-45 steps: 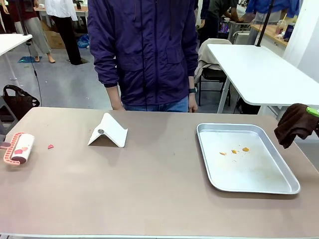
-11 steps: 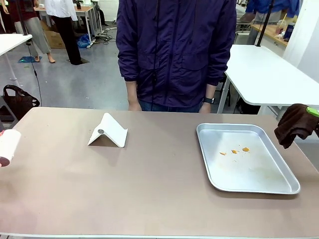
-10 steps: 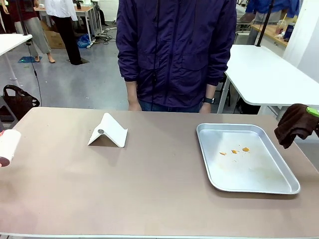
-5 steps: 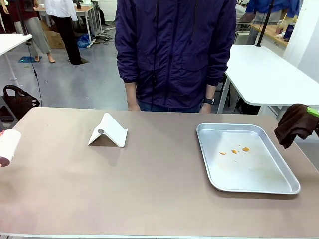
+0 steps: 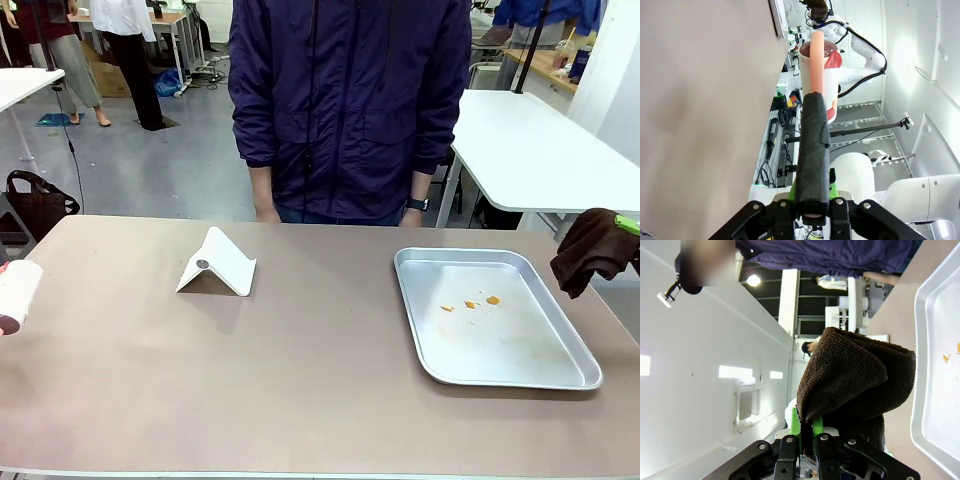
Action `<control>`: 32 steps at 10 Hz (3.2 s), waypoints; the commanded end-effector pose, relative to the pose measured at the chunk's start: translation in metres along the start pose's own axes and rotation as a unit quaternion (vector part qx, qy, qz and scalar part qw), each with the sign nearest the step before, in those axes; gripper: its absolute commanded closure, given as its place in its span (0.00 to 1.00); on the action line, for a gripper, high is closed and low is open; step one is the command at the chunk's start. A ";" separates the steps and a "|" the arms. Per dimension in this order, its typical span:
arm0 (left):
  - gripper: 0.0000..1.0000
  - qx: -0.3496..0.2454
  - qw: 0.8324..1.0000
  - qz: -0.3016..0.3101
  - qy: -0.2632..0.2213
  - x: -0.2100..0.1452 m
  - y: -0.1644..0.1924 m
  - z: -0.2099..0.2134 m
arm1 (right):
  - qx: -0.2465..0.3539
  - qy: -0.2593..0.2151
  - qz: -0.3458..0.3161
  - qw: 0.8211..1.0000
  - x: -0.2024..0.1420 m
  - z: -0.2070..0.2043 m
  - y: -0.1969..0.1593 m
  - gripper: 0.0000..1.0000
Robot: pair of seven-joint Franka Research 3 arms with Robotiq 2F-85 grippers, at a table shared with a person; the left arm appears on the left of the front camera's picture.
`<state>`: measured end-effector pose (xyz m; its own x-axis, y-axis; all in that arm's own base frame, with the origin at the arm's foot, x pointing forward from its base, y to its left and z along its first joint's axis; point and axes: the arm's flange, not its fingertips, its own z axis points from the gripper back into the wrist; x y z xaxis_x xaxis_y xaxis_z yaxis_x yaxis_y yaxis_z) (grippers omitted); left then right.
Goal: Clean the surface of the table.
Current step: Clean the area not pointed to by the person.
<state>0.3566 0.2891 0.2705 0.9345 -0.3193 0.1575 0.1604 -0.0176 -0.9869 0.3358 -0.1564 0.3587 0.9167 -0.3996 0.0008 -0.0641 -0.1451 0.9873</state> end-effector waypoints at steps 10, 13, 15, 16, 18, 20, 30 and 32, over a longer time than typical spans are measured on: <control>0.78 -0.002 1.000 -0.007 -0.006 -0.002 -0.005 -0.002 | -0.386 0.071 0.310 0.866 0.057 -0.114 -0.018 0.89; 0.78 -0.002 1.000 -0.007 -0.006 -0.002 -0.005 -0.002 | -0.429 0.076 0.310 0.845 0.074 -0.117 -0.034 0.89; 0.78 -0.002 1.000 -0.007 -0.006 -0.002 -0.005 -0.002 | -0.446 0.094 0.300 0.838 0.079 -0.125 -0.052 0.89; 0.78 -0.002 1.000 -0.007 -0.006 -0.002 -0.005 -0.002 | -0.452 0.106 0.294 0.835 0.081 -0.135 -0.067 0.89; 0.78 -0.002 1.000 -0.007 -0.006 -0.002 -0.005 -0.002 | -0.448 0.115 0.278 0.842 0.084 -0.151 -0.098 0.89; 0.78 -0.002 1.000 -0.007 -0.006 -0.002 -0.005 -0.002 | -0.463 0.122 0.266 0.837 0.081 -0.157 -0.119 0.89; 0.78 -0.002 1.000 -0.007 -0.006 -0.002 -0.005 -0.002 | -0.411 0.260 0.304 0.819 0.003 -0.222 -0.146 0.89; 0.78 -0.002 1.000 -0.007 -0.006 -0.002 -0.005 -0.002 | -0.401 0.280 0.321 0.811 -0.013 -0.227 -0.143 0.89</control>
<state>0.3562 0.2888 0.2702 0.9349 -0.3183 0.1573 0.1607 -0.0157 -0.9869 0.4453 0.0675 0.2714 0.8690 0.2835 0.4054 -0.4800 0.6817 0.5521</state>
